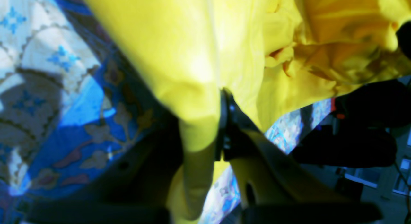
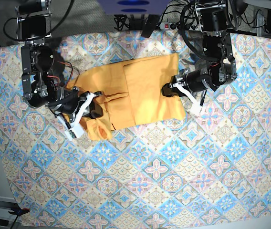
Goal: Fold the T-shirt properly
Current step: 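Fold the right gripper's end over toward the left gripper, then release the folded end and raise the right gripper away, then grasp the bundled shirt's edge with the left gripper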
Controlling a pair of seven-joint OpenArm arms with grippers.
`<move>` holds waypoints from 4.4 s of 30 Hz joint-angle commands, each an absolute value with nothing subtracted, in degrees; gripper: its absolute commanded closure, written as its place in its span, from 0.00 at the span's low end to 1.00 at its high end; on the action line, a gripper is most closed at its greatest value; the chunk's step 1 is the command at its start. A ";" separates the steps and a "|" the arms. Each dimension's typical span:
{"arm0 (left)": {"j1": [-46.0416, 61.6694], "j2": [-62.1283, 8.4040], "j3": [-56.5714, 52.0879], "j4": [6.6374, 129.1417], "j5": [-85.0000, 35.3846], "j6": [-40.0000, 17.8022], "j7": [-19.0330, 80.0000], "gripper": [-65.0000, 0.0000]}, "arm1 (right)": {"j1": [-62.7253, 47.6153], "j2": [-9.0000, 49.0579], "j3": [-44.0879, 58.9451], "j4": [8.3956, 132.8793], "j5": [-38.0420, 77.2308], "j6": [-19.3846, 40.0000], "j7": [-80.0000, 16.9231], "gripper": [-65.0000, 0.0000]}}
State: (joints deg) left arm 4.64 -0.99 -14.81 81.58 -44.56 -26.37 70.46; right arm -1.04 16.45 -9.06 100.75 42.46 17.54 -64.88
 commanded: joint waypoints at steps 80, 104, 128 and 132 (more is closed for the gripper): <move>4.00 -2.59 -14.99 82.51 -46.02 -26.68 68.44 0.55 | -6.02 17.80 -20.09 100.88 43.30 17.45 -59.91 0.58; 4.09 -2.51 -14.81 79.08 -46.02 -26.68 66.77 0.55 | -11.03 17.63 -21.76 104.22 43.30 17.45 -62.37 0.51; 5.05 -2.51 -14.81 79.43 -46.29 -26.95 66.86 0.55 | -5.85 16.75 -26.51 101.05 43.30 17.45 -63.34 0.54; 5.05 -2.51 -14.81 79.43 -46.29 -26.95 66.86 0.55 | -5.85 16.75 -26.42 99.30 43.30 17.45 -64.22 0.74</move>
State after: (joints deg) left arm 5.69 -2.37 -14.74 78.50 -44.99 -26.41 67.44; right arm -6.59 16.51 -26.63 98.41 42.35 17.26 -65.08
